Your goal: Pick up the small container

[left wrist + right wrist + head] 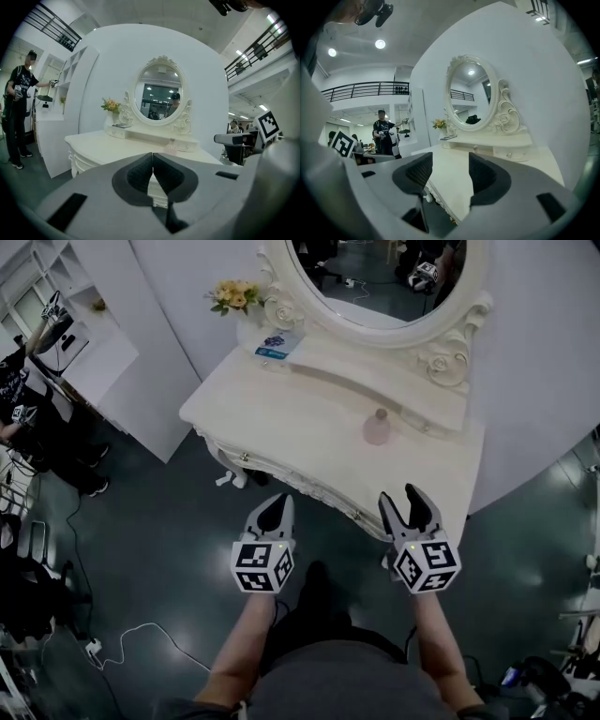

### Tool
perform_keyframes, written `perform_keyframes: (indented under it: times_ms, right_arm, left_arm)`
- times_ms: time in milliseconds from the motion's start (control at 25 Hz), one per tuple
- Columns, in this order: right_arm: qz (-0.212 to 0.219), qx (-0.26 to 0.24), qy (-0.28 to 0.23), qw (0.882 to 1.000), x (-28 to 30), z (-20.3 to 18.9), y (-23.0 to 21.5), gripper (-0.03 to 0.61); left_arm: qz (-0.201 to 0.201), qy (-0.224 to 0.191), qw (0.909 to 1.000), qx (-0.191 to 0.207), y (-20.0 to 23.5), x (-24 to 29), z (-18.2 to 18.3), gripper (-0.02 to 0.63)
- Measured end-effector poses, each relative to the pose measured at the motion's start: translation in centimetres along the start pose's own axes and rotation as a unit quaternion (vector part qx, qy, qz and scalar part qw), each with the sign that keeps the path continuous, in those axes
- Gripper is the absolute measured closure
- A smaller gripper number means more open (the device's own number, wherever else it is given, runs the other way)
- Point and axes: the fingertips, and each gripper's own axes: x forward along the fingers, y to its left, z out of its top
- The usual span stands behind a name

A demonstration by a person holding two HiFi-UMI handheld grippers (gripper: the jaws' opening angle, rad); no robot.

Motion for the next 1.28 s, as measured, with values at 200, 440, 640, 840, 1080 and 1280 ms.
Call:
perform_keyframes:
  times_ms: [200, 440, 640, 840, 1080, 1280]
  right_arm:
    - [-0.022, 0.004, 0.001, 1.000, 3.5, 0.5, -1.3, 0.336]
    - [-0.043, 0.001, 0.003, 0.999, 6.5, 1.0, -1.7, 0.328]
    - [-0.053, -0.001, 0.006, 0.999, 8.5, 1.3, -2.0, 0.320]
    - [-0.064, 0.002, 0.012, 0.998, 9.9, 1.2, -2.7, 0.310]
    - [-0.077, 0.001, 0.016, 0.997, 11.3, 1.2, -3.9, 0.310]
    - [-0.080, -0.005, 0.018, 0.997, 12.7, 1.5, -4.9, 0.310]
  left_arm:
    - [-0.012, 0.002, 0.9999, 0.002, 2.1, 3.2, 1.1, 0.607]
    - [-0.027, 0.002, 0.9996, 0.002, 4.3, 5.9, 2.3, 0.607]
    - [-0.037, 0.001, 0.9993, 0.000, 5.5, 7.9, 2.9, 0.607]
    - [-0.049, 0.002, 0.9988, 0.000, 6.0, 9.5, 3.3, 0.607]
    - [-0.060, 0.007, 0.9982, 0.002, 6.4, 11.1, 3.6, 0.607]
    - [-0.063, 0.011, 0.9979, 0.004, 6.6, 12.4, 3.7, 0.607]
